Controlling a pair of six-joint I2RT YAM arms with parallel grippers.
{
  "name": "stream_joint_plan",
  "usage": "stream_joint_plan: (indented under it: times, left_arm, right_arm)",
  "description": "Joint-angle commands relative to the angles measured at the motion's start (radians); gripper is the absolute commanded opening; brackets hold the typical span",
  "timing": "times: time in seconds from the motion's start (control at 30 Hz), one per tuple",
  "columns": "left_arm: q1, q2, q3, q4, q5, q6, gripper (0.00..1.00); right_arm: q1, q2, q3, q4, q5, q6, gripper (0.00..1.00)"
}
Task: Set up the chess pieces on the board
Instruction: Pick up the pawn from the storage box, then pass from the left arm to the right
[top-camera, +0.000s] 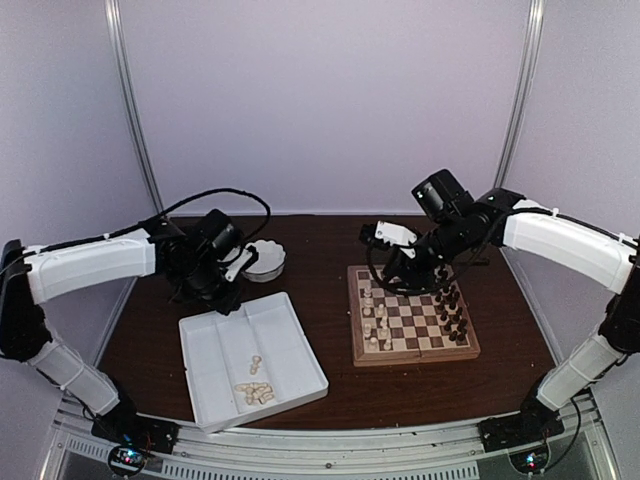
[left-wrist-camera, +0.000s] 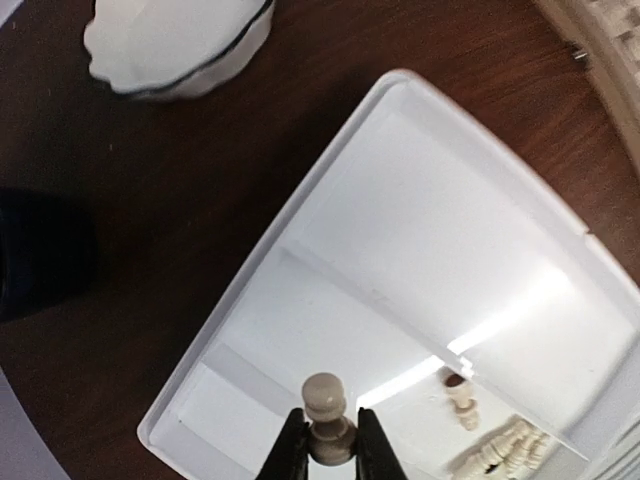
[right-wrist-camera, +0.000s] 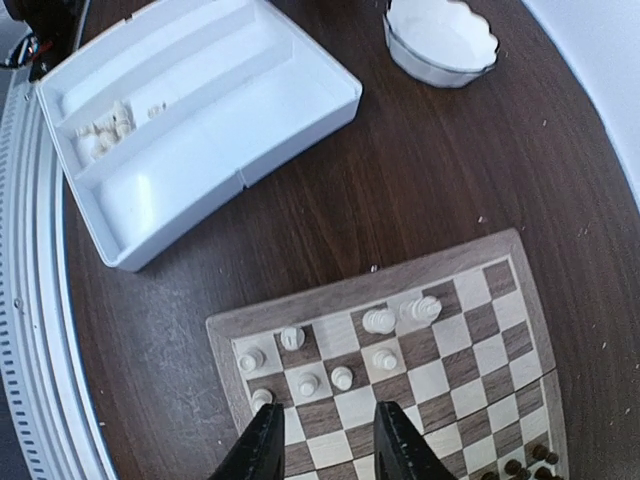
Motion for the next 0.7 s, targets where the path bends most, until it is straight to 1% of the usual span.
stream_joint_plan:
  times: [0.0, 0.07, 0.2, 0.3, 0.43, 0.67]
  left_arm:
    - [-0.081, -0.132, -0.034, 0.227, 0.165, 0.098, 0.07]
    - [-0.114, -0.154, -0.035, 0.306, 0.21, 0.107, 0.09]
    - [-0.175, -0.167, -0.028, 0.46, 0.277, 0.119, 0.1]
    - [-0.213, -0.164, -0.025, 0.548, 0.304, 0.133, 0.1]
    - [-0.237, -0.152, -0.017, 0.599, 0.321, 0.145, 0.1]
    - [-0.25, -0.142, -0.011, 0.629, 0.343, 0.148, 0.1]
  right_arm:
    - [-0.015, 0.031, 0.139, -0.082, -0.14, 0.012, 0.34]
    - [-0.015, 0.06, 0.204, -0.106, -0.205, 0.046, 0.37]
    - [-0.013, 0.136, 0.304, -0.136, -0.396, 0.158, 0.44]
    - [-0.013, 0.201, 0.351, -0.121, -0.505, 0.254, 0.46]
    - [-0.009, 0.254, 0.373, -0.074, -0.619, 0.368, 0.47]
    - [0.009, 0.295, 0.361, 0.048, -0.736, 0.52, 0.48]
